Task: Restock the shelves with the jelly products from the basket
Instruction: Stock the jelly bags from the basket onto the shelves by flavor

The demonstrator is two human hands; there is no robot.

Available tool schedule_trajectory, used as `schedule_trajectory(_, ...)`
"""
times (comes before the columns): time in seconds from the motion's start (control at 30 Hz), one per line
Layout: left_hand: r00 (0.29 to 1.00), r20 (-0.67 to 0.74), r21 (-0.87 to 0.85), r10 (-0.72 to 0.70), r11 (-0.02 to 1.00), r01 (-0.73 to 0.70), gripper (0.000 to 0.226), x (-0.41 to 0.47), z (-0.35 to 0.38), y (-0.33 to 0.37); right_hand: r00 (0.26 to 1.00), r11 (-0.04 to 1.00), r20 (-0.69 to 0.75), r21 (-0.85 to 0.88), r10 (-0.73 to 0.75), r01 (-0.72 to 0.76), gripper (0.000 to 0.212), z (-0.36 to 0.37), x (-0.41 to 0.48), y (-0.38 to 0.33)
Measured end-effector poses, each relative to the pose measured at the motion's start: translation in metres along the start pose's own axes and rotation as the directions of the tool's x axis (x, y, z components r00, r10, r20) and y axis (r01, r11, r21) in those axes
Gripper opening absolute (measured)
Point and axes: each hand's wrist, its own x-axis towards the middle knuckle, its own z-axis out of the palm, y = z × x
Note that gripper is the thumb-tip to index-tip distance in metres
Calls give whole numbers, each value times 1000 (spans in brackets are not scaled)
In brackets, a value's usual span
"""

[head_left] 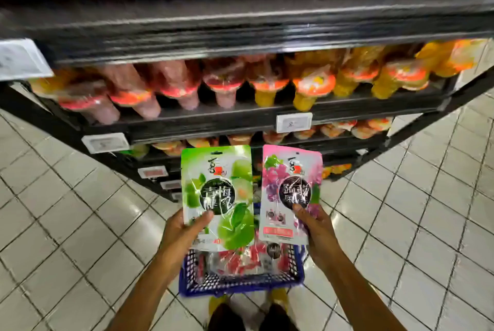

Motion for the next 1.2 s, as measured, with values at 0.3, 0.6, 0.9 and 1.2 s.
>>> schedule_trajectory(0.3, 901, 45, -29, 432, 902, -431, 36, -105, 9, 225, 918, 918, -7, 37, -395, 395, 69, 83, -134, -180)
schedule_trajectory(0.6, 727, 89, -69, 680, 733, -677, 23, -166, 13, 353, 737, 734, 24, 105, -676, 671, 33, 135, -220, -297)
schedule_trajectory(0.9, 615, 112, -89, 780, 625, -776, 32, -190, 54, 423, 644, 639, 26, 163, -765, 752, 36, 126, -252, -364)
schedule_trajectory(1.2, 526, 145, -133, 838, 543, -829, 21, -187, 119, 488, 479, 481, 56, 32, -876, 876, 11, 98, -245, -454)
